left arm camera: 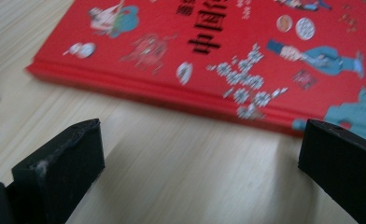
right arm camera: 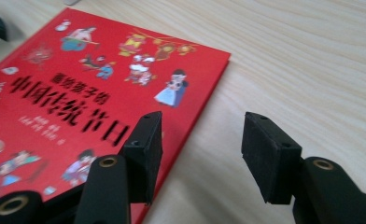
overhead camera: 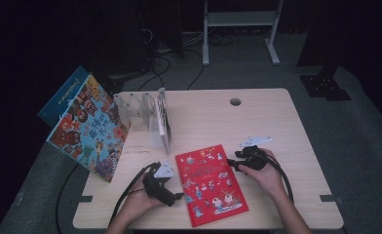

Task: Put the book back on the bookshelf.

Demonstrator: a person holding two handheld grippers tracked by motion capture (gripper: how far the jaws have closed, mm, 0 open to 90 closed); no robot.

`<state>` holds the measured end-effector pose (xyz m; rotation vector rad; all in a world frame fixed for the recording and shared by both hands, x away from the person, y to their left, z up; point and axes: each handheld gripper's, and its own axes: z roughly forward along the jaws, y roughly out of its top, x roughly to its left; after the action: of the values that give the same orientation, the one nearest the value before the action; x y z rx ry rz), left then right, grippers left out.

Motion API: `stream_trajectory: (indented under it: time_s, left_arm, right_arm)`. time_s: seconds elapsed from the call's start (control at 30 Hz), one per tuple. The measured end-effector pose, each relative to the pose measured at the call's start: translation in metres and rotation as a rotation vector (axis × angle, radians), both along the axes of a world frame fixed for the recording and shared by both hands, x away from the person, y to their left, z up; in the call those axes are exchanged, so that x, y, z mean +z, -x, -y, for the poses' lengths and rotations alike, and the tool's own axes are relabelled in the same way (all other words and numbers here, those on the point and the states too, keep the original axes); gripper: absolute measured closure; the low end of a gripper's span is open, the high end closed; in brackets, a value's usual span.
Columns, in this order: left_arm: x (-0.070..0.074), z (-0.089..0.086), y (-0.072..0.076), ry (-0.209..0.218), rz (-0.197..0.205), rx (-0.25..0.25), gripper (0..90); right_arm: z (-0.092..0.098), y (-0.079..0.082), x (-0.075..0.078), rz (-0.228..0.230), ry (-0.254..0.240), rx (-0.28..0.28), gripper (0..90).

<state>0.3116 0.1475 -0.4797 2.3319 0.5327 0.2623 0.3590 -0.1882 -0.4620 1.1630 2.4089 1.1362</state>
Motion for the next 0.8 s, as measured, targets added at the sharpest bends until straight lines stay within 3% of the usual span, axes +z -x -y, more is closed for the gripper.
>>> stream_trajectory:
  time_s: [0.2,0.3,0.47,0.8]
  left_arm:
    - [0.000,0.005,0.000,0.008,-0.004,-0.001,0.0]
    - [-0.001,0.007,-0.001,0.015,-0.014,0.002,0.0]
    - [-0.003,0.014,-0.004,0.035,-0.008,0.019,0.0]
    - [-0.004,0.021,-0.009,0.020,-0.002,0.046,0.0]
  right_arm:
    - [0.004,0.009,0.002,-0.011,-0.003,0.030,47.2]
    - [0.008,0.014,0.002,-0.041,-0.003,0.042,47.3]
    - [0.012,0.016,0.001,-0.095,-0.018,0.032,51.6]
    - [0.012,0.014,-0.002,-0.136,-0.022,0.028,56.5]
